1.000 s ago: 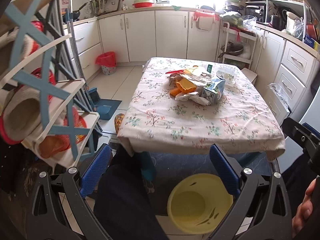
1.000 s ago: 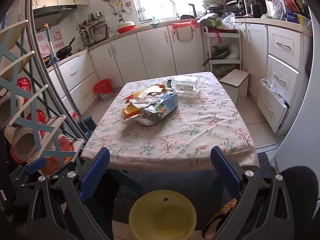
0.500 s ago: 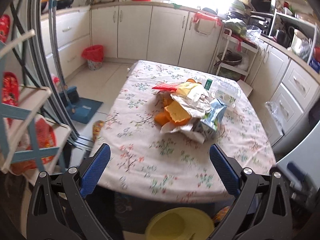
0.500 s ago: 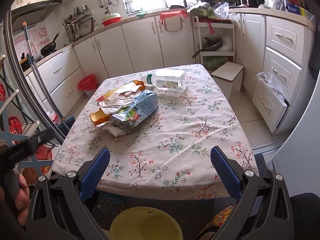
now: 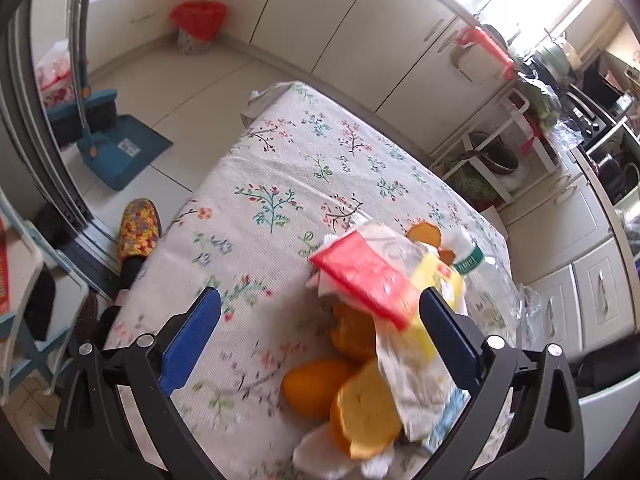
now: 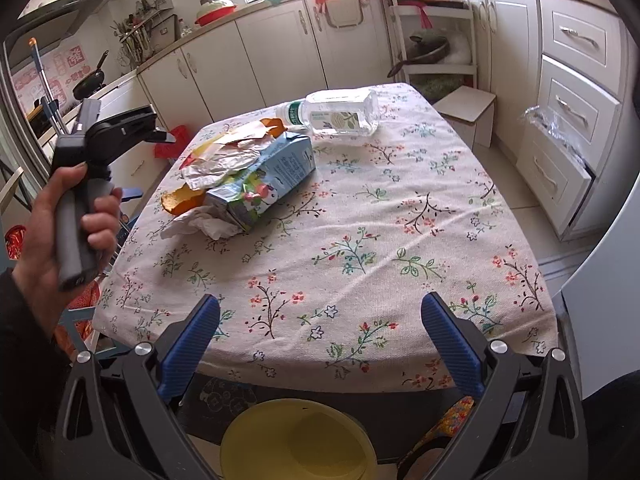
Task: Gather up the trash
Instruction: 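Grasp the yellow-red snack bag with the left gripper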
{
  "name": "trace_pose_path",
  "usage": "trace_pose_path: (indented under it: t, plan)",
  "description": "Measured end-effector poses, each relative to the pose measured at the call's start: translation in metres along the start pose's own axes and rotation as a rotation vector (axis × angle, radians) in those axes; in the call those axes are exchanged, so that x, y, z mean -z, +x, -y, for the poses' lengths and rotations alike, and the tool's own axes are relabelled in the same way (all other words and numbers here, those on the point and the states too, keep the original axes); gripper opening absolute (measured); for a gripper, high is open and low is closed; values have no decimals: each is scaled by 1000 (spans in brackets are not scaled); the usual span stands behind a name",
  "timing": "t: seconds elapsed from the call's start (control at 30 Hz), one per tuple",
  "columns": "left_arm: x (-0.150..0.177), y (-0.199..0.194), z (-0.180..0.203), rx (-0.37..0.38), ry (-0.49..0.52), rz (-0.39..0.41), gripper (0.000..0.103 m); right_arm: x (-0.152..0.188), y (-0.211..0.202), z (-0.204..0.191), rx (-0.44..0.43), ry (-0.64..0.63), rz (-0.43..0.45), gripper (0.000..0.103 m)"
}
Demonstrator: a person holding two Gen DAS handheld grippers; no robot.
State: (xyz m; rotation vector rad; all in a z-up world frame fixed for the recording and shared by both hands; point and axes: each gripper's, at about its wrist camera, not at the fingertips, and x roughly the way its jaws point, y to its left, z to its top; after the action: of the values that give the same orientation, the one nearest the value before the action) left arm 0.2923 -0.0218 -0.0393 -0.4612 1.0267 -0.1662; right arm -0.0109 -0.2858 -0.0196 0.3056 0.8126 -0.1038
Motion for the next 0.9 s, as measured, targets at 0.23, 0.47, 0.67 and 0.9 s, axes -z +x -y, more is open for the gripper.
trace_pose_path:
  t: [0.23, 0.47, 0.67, 0.9]
  plan:
    - [-19, 42, 1, 97, -44, -95, 62, -2, 10, 1, -23, 17, -21, 97]
    - [-23, 47, 8, 144, -27, -103, 12, -1, 16, 0, -29, 26, -36, 97]
    - [-22, 38, 5, 166, -16, -93, 1, 1, 18, -1, -22, 19, -36, 97]
    - [-25, 48, 9, 174, -13, -144, 10, 3, 21, -1, -19, 15, -46, 97]
